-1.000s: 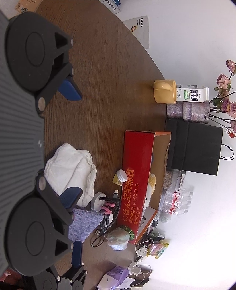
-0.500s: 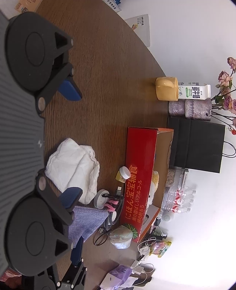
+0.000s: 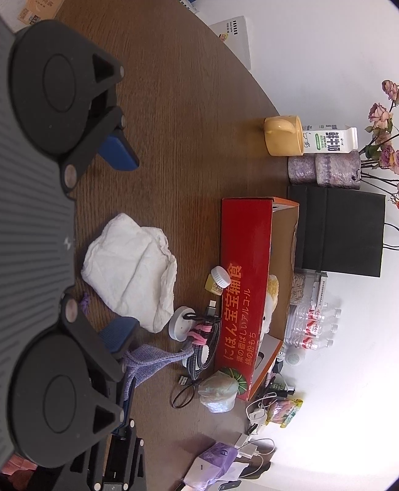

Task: Organize objects
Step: 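Grasp the lavender pouch with the right gripper while the left grasps the white cloth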

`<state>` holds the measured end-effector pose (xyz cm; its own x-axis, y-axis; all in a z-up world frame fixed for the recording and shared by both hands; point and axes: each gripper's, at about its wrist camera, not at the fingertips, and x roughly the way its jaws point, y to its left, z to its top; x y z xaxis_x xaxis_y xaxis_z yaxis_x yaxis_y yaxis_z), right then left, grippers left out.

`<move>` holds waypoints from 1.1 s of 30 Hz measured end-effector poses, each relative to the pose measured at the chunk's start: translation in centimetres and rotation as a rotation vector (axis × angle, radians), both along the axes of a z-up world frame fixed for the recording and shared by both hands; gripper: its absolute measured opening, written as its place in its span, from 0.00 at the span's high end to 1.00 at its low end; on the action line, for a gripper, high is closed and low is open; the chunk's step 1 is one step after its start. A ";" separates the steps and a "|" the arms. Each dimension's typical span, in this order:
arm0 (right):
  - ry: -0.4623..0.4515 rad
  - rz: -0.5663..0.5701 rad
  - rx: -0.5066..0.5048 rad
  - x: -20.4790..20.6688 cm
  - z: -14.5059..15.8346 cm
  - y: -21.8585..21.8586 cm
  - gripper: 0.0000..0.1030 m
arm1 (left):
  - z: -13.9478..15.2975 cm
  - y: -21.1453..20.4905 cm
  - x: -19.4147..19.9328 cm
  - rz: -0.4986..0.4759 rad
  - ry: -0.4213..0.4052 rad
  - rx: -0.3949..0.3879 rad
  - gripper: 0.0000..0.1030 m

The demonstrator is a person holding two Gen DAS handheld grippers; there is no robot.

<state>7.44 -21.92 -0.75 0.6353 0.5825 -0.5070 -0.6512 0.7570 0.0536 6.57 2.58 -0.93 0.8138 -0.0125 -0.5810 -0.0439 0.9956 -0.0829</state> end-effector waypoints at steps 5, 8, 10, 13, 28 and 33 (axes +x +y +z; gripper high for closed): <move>-0.002 -0.061 0.070 0.5 0.8 -2.3 0.95 | 0.1 -0.5 0.4 -0.021 -0.002 0.003 0.00; -0.006 -0.098 0.097 1.0 1.2 -3.7 0.95 | -0.1 -1.0 0.9 -0.056 0.011 0.017 0.00; -0.008 -0.118 0.107 1.4 1.3 -4.4 0.95 | -0.3 -1.4 1.4 -0.081 0.022 0.025 0.00; -0.009 -0.133 0.115 1.9 1.3 -4.8 0.95 | -0.5 -1.7 2.3 -0.105 0.029 0.041 0.00; -0.004 -0.139 0.120 2.1 1.1 -5.1 0.95 | -1.7 -2.0 4.5 -0.150 0.051 0.063 0.01; -0.002 -0.135 0.121 2.1 1.1 -4.9 0.95 | -1.5 -2.6 4.0 -0.166 0.021 0.092 0.22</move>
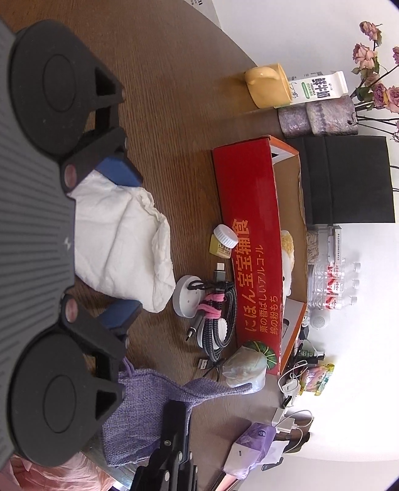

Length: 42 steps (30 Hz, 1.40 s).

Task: Organize objects
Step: 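Grasp the lavender pouch with the right gripper while the left grasps the white cloth, then carry the pouch and white cloth into the cardboard box and open both grippers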

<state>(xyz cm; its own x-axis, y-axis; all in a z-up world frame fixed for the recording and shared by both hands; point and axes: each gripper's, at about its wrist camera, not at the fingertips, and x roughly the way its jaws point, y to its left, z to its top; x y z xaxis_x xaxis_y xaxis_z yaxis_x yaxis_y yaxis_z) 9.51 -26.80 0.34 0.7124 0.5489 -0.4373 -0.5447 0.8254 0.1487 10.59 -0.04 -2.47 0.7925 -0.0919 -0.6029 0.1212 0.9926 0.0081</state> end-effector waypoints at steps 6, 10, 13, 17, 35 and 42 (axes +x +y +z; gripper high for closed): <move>-0.004 0.000 0.003 0.0 0.1 -0.1 0.95 | 0.2 -0.2 -0.6 0.005 -0.020 0.004 0.29; -0.010 -0.002 0.009 0.0 0.3 -0.1 0.95 | 0.6 -0.1 -1.2 0.017 -0.042 0.005 0.29; -0.019 0.000 0.017 -0.1 0.5 -0.2 0.95 | 1.4 0.1 -1.8 0.030 -0.074 0.006 0.29; -0.039 0.006 0.021 -0.2 1.1 -0.2 0.95 | 2.7 0.4 -2.3 0.042 -0.118 -0.001 0.29; -0.184 -0.015 0.059 4.7 5.8 0.9 0.95 | 8.0 0.5 2.1 0.095 -0.271 -0.024 0.29; -0.217 -0.031 0.077 8.3 7.1 1.9 0.95 | 9.5 0.1 5.0 0.112 -0.312 -0.041 0.29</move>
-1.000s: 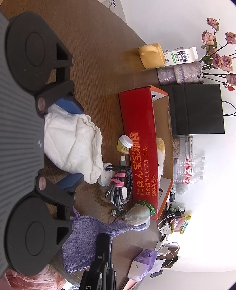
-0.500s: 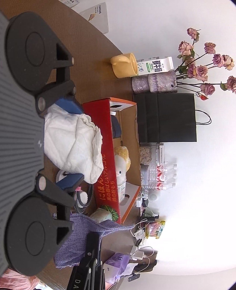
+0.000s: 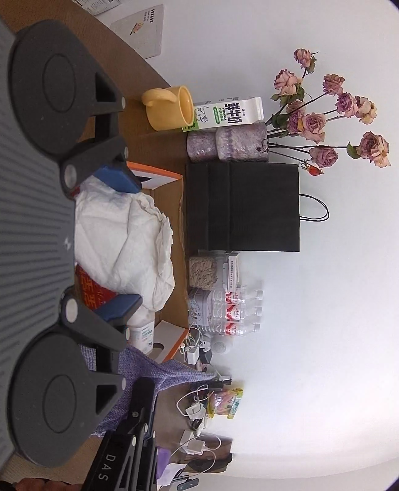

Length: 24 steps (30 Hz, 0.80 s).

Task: Organize objects
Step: 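Carry the pouch and white cloth into the cardboard box and open both grippers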

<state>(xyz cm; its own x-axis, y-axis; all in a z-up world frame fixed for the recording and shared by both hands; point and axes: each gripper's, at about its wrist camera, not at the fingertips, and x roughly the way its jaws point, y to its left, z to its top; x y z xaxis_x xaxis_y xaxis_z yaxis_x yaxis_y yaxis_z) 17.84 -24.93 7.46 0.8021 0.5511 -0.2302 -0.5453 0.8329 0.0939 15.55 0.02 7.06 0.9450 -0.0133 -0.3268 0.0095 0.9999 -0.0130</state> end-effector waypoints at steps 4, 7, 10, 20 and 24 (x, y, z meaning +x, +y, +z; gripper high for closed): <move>0.001 -0.009 0.011 2.5 0.3 0.5 0.95 | 0.3 -0.3 2.0 0.007 -0.003 -0.013 0.29; 0.004 -0.016 0.011 4.4 0.4 1.0 0.95 | 0.3 -0.4 3.7 0.015 0.000 -0.029 0.29; 0.011 -0.022 0.007 6.4 0.2 1.4 0.95 | 0.3 -0.6 5.4 0.026 0.000 -0.034 0.29; 0.052 -0.064 0.005 13.3 -0.2 2.1 0.95 | 0.1 -0.4 11.2 0.083 0.013 -0.058 0.29; 0.066 -0.090 -0.009 15.4 -0.2 2.7 0.95 | -0.4 -0.1 13.2 0.096 0.035 -0.058 0.29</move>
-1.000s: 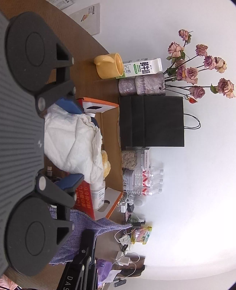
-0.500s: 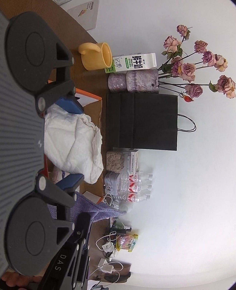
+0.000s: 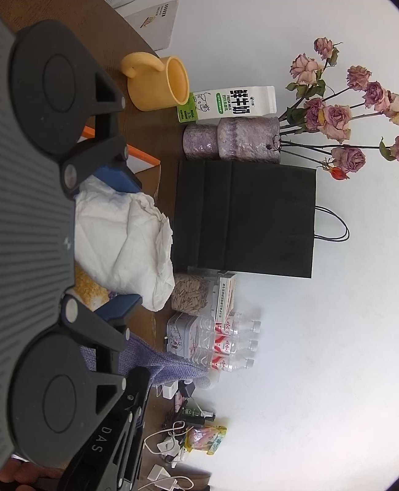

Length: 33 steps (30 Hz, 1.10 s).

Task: Organize objects
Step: 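Carry the pouch and white cloth into the cardboard box and open both grippers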

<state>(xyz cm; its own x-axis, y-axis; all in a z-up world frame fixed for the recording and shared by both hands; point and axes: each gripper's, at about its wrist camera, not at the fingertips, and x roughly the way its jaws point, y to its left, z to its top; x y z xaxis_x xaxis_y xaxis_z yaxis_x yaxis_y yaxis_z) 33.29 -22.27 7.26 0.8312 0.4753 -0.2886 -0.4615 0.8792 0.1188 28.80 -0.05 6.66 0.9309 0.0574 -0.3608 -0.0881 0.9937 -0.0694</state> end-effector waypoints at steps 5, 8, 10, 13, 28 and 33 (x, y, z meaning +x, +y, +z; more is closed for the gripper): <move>0.048 -0.028 -0.012 2.4 -0.7 0.5 0.94 | -0.8 0.7 2.2 0.028 0.029 -0.009 0.28; 0.077 -0.034 -0.034 3.2 -1.2 0.9 0.92 | -1.3 1.1 3.0 0.047 0.045 -0.015 0.23; 0.089 -0.042 -0.044 3.4 -1.6 1.0 0.81 | -1.5 1.1 3.1 0.054 0.049 -0.008 0.16; 0.092 -0.083 -0.066 3.2 -1.8 0.8 0.47 | -1.6 1.2 2.6 0.058 0.025 -0.006 0.00; 0.013 -0.093 -0.044 1.0 -0.9 -0.3 0.06 | -1.6 1.4 1.5 0.063 0.010 -0.011 0.00; -0.009 -0.086 -0.041 0.2 -0.7 -0.4 0.05 | -1.5 1.4 0.9 0.052 -0.003 -0.015 0.00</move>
<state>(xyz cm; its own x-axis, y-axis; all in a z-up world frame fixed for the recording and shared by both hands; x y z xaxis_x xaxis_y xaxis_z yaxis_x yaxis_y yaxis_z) 33.47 -22.71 6.60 0.8712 0.3895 -0.2988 -0.3846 0.9198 0.0778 29.74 1.32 5.15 0.9278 0.1004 -0.3592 -0.1395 0.9866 -0.0845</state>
